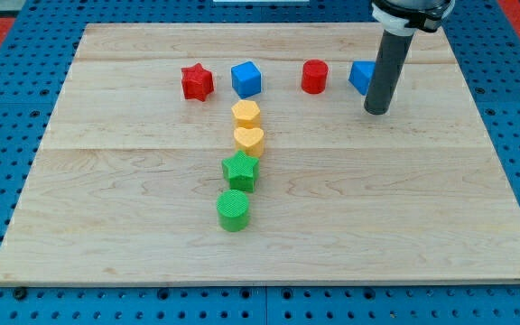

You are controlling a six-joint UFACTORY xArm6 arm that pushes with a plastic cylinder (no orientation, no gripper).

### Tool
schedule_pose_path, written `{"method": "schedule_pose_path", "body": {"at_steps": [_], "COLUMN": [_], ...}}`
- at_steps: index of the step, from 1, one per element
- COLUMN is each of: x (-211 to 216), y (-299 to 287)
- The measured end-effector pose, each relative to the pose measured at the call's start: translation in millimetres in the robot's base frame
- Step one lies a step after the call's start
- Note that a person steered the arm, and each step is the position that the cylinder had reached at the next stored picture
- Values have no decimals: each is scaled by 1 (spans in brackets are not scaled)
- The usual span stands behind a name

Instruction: Push the red star towards the blue cube

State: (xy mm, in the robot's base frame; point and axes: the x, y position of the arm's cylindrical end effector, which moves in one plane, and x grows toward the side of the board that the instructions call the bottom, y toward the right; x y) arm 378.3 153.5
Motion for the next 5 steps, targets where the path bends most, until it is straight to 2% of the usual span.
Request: {"method": "schedule_pose_path", "body": {"at_steps": [3,4,5], "x": [0,-22,-94], "y": [20,20,55]}}
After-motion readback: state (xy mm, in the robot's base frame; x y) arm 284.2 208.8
